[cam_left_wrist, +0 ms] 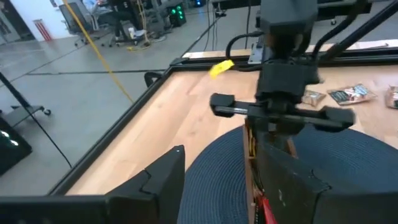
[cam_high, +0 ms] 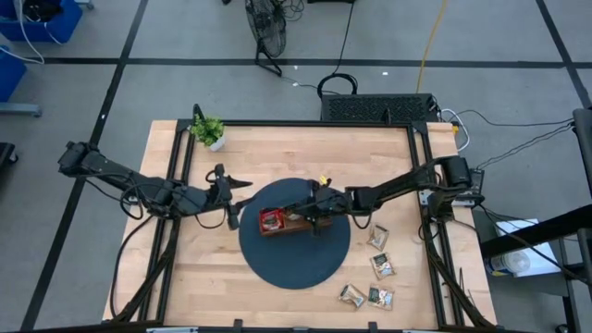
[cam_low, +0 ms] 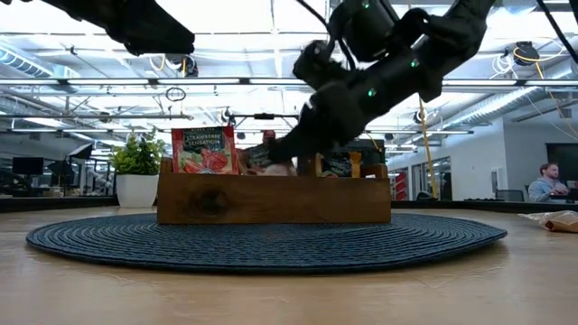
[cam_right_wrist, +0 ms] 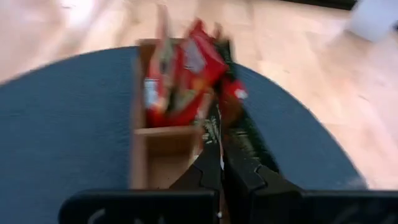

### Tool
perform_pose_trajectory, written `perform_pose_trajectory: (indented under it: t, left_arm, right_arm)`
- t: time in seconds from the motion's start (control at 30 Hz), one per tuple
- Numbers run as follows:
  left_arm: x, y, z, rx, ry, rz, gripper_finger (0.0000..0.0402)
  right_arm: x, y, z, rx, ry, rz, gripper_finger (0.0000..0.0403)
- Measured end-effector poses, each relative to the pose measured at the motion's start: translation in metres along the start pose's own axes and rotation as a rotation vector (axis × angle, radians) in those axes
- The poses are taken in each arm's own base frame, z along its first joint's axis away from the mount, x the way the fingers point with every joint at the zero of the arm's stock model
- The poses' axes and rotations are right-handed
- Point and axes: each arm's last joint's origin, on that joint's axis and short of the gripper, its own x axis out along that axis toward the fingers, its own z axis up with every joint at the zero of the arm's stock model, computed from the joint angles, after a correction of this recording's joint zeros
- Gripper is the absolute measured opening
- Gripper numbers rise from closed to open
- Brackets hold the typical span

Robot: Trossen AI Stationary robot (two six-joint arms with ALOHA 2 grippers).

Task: Pick & Place Tea
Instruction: Put the brown tea bag into the middle section of the wooden organizer

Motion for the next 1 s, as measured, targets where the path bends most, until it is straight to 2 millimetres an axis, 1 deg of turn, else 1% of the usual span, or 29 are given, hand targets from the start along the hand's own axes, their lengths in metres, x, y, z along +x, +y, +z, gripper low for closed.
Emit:
perform_pose_trajectory:
  t: [0.07,0.2,0.33,0.4,0.5,0.6,0.77,0.87,0.9,0.93,1.0]
  left_arm:
    - [0.000,0.000,0.000,0.000,0.001,-0.003,0.0198]
    - [0.000,0.000,-0.001,0.004,0.006,-0.003,0.0204]
    - [0.000,0.000,-0.001,-0.004,0.007,-0.005,0.0201]
    - [0.000,0.000,-0.001,-0.005,0.007,-0.005,0.0197]
    - [0.000,0.000,-0.001,-0.006,0.007,-0.007,0.0192]
    - [0.000,0.000,-0.001,-0.006,0.008,-0.008,0.0193]
    - [0.000,-0.001,-0.001,-0.008,0.010,-0.009,0.0202]
    - [0.000,0.000,-0.002,-0.008,0.014,-0.009,0.0204]
    - [0.000,0.000,-0.002,-0.008,0.017,-0.008,0.0203]
    - [0.000,0.000,-0.002,-0.011,0.018,-0.008,0.0201]
    - [0.000,0.000,-0.002,-0.010,0.022,-0.008,0.0197]
  right_arm:
    - [0.001,0.001,-0.002,-0.008,0.015,-0.046,0.0000]
    - [-0.001,0.006,0.000,-0.054,0.011,-0.122,0.0000]
    - [-0.002,0.012,0.005,-0.087,-0.033,-0.118,0.0001]
    - [-0.002,0.016,0.007,-0.105,-0.058,-0.113,0.0008]
    - [-0.003,0.019,0.009,-0.116,-0.073,-0.108,0.0033]
    - [-0.003,0.018,0.010,-0.114,-0.079,-0.117,0.0068]
    - [-0.004,0.015,0.012,-0.106,-0.099,-0.217,0.0120]
    - [-0.009,0.018,0.019,-0.122,-0.134,-0.214,0.0135]
    - [-0.011,0.020,0.025,-0.120,-0.155,-0.210,0.0136]
    - [-0.013,0.022,0.031,-0.120,-0.167,-0.201,0.0134]
    - [-0.013,0.025,0.045,-0.140,-0.121,-0.151,0.0118]
